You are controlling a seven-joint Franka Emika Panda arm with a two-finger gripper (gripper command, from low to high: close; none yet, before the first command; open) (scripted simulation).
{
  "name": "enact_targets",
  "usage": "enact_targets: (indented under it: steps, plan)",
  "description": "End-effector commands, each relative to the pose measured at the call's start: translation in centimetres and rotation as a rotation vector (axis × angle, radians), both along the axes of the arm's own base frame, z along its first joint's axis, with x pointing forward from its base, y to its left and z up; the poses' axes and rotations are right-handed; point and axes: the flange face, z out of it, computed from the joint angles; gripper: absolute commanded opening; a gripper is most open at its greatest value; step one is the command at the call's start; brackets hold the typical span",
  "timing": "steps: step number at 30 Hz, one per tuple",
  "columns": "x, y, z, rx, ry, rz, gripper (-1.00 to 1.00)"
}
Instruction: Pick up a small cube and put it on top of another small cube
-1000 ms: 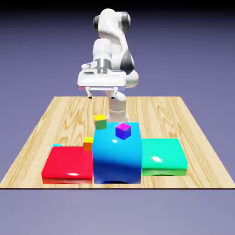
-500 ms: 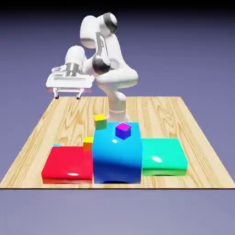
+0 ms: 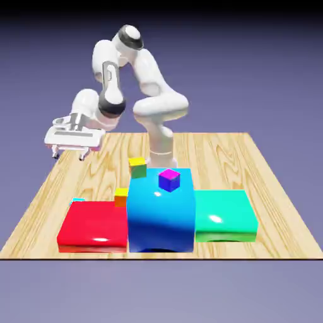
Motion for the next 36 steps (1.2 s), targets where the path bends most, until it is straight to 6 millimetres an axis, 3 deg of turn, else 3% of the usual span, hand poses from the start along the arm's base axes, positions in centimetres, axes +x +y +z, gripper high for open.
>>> enact_targets:
  steps: [1, 7, 14, 16, 22, 23, 24, 25, 31, 36]
  plan:
    - [-0.5, -0.3, -1.0, 0.002, 0.011, -0.004, 0.00]
    - [-3.6, -1.1, -7.5, 0.015, 0.091, -0.022, 0.00]
    - [-7.8, -0.2, -15.2, 0.036, 0.217, -0.015, 0.00]
    - [-7.8, -0.2, -15.3, 0.037, 0.219, -0.015, 0.00]
    - [-4.6, -0.8, -20.7, 0.037, 0.218, -0.015, 0.00]
    - [-4.5, -0.8, -21.0, 0.037, 0.219, -0.015, 0.00]
    - [-4.5, -0.8, -21.0, 0.037, 0.219, -0.015, -1.00]
    - [-4.5, -0.8, -21.0, 0.037, 0.219, -0.015, -1.00]
    - [-7.7, -0.2, -15.5, 0.036, 0.218, -0.015, -1.00]
    - [-5.0, -0.3, -12.9, -0.002, 0.175, 0.195, -1.00]
